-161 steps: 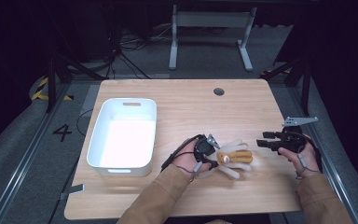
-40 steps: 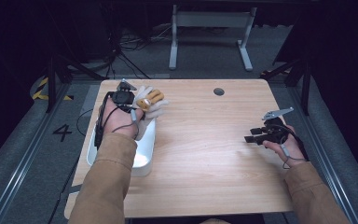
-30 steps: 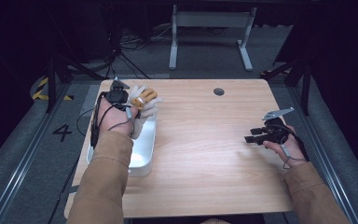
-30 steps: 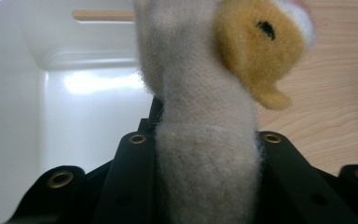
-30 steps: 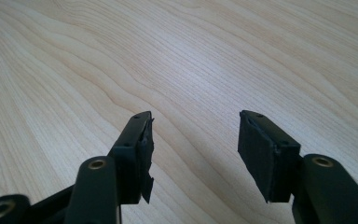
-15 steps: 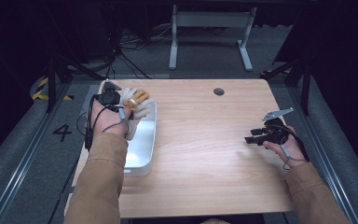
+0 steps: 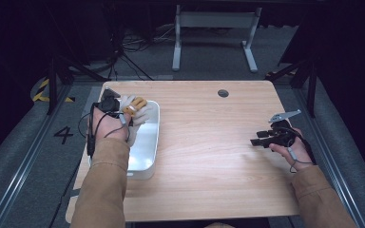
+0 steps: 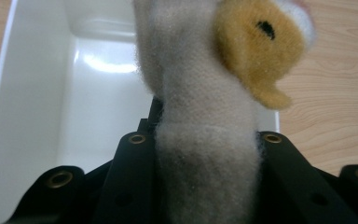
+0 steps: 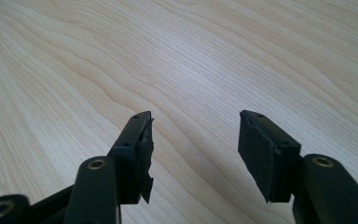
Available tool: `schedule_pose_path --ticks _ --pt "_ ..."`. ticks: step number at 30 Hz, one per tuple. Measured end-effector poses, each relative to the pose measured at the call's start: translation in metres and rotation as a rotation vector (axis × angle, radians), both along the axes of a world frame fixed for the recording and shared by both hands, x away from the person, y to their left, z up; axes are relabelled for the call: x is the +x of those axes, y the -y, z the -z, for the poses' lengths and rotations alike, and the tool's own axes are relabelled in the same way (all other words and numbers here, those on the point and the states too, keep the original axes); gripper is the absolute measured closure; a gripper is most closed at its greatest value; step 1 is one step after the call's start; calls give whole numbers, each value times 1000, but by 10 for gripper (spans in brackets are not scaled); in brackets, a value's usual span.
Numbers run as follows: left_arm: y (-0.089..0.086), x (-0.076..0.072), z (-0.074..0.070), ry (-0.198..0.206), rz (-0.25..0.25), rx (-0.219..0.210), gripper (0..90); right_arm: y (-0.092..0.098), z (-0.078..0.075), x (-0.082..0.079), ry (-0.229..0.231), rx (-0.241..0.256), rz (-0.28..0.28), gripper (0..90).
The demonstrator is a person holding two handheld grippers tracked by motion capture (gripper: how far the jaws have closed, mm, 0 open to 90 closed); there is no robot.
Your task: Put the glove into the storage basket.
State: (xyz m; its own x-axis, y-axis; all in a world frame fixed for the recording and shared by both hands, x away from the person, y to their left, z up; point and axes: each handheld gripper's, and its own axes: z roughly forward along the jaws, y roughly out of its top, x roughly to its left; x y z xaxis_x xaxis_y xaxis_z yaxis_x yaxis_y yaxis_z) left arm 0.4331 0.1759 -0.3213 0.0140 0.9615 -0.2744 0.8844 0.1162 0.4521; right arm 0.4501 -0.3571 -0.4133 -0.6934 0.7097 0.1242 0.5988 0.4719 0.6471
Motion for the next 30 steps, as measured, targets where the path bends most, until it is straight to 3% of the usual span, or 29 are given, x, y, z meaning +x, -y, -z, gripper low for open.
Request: schedule_pose_path --ticks 20,30 --pt "-3 4 37 -32 -8 -24 703 0 2 1 -6 -4 0 454" --pt "-3 5 60 -66 -11 -36 702 1 3 1 -11 -5 2 452"
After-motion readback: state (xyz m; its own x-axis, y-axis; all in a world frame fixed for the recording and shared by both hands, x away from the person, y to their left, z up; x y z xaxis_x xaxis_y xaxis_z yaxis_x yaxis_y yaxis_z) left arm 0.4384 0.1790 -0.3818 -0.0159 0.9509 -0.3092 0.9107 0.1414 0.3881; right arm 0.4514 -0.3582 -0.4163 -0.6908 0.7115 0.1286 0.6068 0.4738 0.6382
